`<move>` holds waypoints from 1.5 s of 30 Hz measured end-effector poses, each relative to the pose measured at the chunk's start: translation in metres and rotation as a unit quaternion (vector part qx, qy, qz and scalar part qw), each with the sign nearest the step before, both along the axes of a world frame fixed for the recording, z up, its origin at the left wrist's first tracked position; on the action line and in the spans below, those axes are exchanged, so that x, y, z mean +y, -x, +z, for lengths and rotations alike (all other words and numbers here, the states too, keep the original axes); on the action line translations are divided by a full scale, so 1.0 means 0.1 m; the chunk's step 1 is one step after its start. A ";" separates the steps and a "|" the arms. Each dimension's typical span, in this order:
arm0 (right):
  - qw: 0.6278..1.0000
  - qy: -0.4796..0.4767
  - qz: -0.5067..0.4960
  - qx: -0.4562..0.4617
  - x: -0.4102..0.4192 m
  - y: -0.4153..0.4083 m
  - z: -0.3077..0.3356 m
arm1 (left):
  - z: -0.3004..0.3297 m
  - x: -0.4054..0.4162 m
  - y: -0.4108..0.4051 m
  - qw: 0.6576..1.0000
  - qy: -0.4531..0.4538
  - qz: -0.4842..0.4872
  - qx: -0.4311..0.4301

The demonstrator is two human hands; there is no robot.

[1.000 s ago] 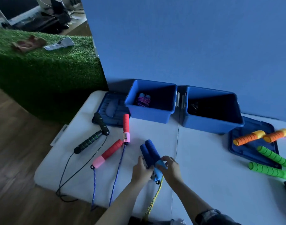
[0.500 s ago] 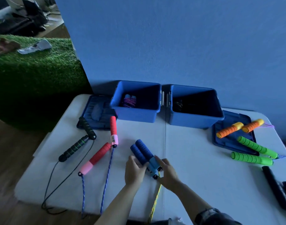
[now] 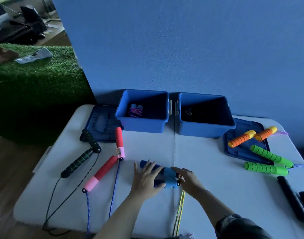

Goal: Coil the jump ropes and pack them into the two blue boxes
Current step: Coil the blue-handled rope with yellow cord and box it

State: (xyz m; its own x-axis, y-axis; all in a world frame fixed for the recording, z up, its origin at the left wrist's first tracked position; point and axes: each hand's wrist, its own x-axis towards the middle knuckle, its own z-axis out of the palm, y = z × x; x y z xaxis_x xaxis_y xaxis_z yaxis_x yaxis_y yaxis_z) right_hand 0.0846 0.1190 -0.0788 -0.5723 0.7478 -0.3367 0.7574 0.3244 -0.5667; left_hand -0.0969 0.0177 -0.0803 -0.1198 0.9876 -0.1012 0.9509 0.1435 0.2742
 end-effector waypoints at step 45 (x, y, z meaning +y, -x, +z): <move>0.978 -0.086 -0.085 0.170 0.76 -0.23 0.90 | 0.88 0.28 -0.59 0.959 0.034 0.025 -0.280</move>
